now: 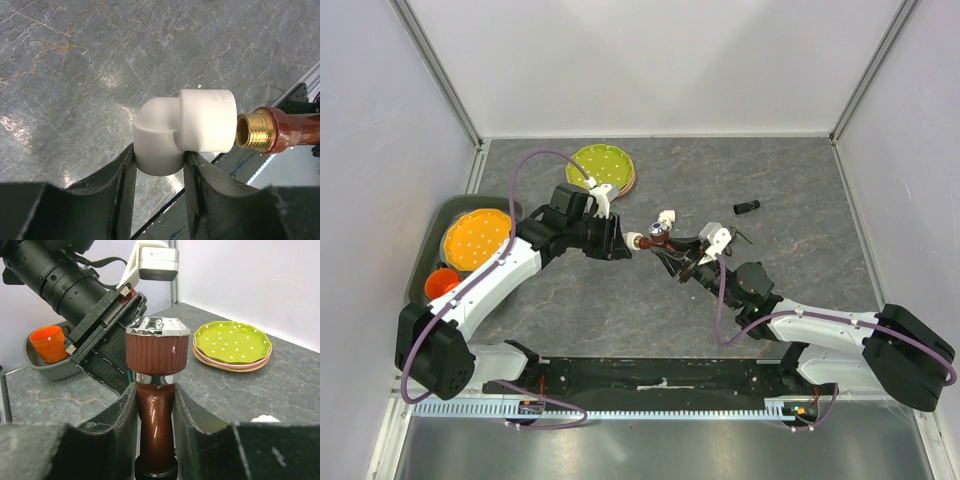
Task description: Install the water faucets
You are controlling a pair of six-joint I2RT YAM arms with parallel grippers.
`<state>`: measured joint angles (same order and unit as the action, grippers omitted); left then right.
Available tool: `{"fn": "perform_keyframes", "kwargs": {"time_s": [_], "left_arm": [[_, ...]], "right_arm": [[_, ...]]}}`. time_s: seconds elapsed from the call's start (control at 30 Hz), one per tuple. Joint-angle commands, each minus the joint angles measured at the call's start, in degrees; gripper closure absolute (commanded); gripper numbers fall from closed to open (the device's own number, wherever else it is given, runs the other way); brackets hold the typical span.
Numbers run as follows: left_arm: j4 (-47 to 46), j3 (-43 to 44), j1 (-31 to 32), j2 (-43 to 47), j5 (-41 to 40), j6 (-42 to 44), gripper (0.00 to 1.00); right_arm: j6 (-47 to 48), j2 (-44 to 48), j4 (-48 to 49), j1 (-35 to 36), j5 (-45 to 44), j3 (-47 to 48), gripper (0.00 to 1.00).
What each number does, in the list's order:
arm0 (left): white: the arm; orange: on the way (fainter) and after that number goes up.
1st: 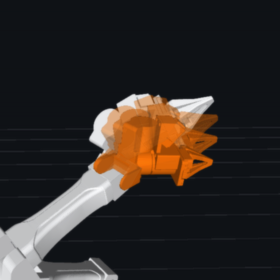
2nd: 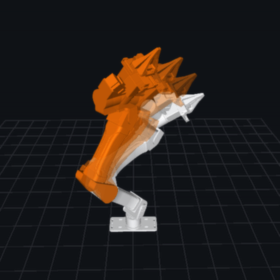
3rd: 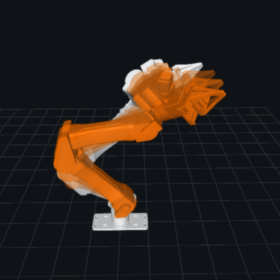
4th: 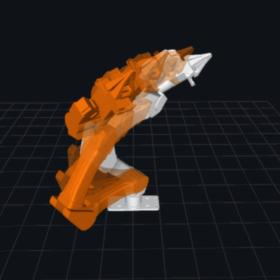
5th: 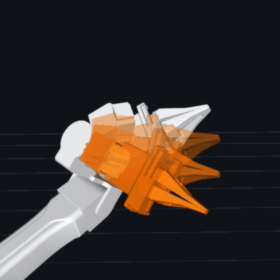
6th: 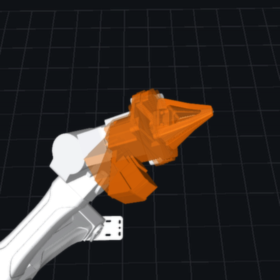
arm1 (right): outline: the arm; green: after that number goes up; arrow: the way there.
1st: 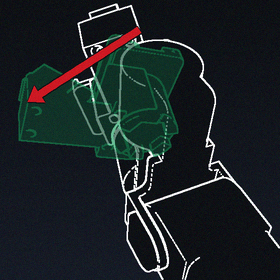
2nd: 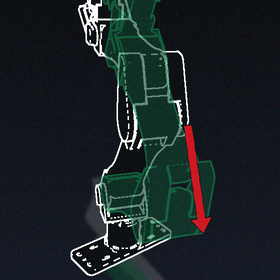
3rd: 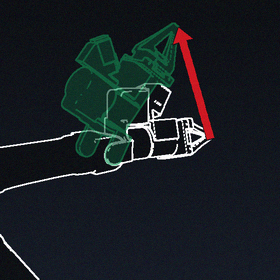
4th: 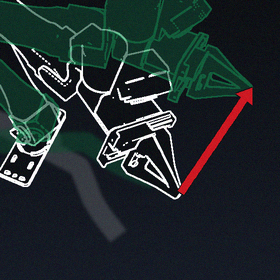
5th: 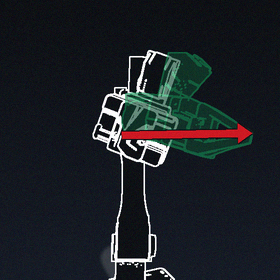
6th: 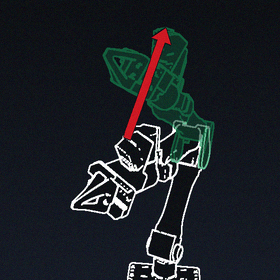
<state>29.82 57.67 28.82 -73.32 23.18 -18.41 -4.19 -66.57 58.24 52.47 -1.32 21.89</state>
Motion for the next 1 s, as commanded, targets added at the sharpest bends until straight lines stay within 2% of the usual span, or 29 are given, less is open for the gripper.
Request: {"fn": "perform_keyframes", "kwargs": {"time_s": [0.0, 0.73, 0.97], "left_arm": [[-2.67, -0.01, -0.34, 1.95, 3.54, 2.5, 0.98], [-2.67, -0.19, -0.25, 2.66, 3.36, 2.51, 0.98], [-2.75, -0.28, 0.01, 2.39, 4.24, 2.42, 0.98]], "right_arm": [[0.76, -0.14, 3.99, -0.35, -0.26, -0.27, 1.0], [3.3, -2.95, 1.79, -0.44, 1.06, 1.14, 1.0], [3.31, -4.18, 6.96, -0.52, 0.88, -0.53, 1.0]]}}
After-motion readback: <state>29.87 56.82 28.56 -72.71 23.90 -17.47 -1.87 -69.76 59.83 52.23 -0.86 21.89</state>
